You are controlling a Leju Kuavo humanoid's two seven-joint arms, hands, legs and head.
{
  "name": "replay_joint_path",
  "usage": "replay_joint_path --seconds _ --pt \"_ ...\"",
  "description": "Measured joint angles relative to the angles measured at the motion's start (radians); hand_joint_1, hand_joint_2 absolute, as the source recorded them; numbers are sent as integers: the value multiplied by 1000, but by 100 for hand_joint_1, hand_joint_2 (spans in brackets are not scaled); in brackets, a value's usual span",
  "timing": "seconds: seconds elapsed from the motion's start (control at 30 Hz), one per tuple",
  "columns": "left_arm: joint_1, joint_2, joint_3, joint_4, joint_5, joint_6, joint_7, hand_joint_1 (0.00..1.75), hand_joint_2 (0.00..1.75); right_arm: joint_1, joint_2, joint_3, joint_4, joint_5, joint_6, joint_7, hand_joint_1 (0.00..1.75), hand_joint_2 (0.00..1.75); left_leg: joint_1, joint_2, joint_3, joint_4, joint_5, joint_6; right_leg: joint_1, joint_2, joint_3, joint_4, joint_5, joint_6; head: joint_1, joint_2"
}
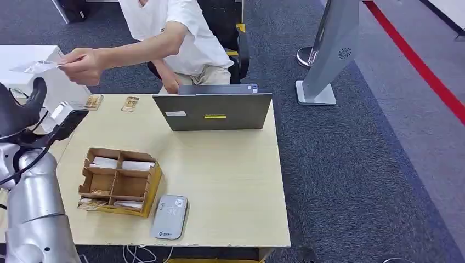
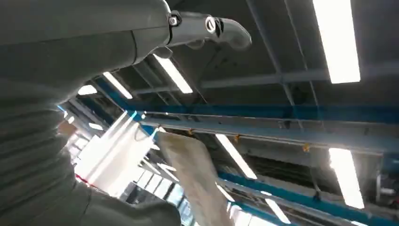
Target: Pass the card to the sensor for recognition and then transmit it.
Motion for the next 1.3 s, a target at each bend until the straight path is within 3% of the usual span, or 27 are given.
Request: replay_joint_path --seconds 0.17,0.3,1.0,1.03,1.3 --pt "-105 45 -10 195 -135 0 164 0 175 1 0 4 0 -1 18 -1 0 0 0 0 0 0 0 0 0 0 -1 1 0 0 0 0" --pt "-123 71 -34 268 -139 1 215 0 175 3 0 5 0 -1 18 -2 0 0 0 0 0 0 0 -1 0 0 -1 1 0 0 0 0" --pt "-99 107 -68 338 -118 3 231 0 175 5 -2 13 0 1 21 1 0 0 0 0 -1 0 0 -1 0 0 -1 1 0 0 0 0" --pt "-97 108 -68 338 -117 3 231 175 175 5 -2 13 0 1 21 1 0 0 0 0 -1 0 0 -1 0 0 -1 1 0 0 0 0" --pt "-75 109 -68 336 -110 3 213 175 175 6 -4 14 0 1 21 1 0 0 0 0 -1 0 0 -1 0 0 -1 1 0 0 0 0"
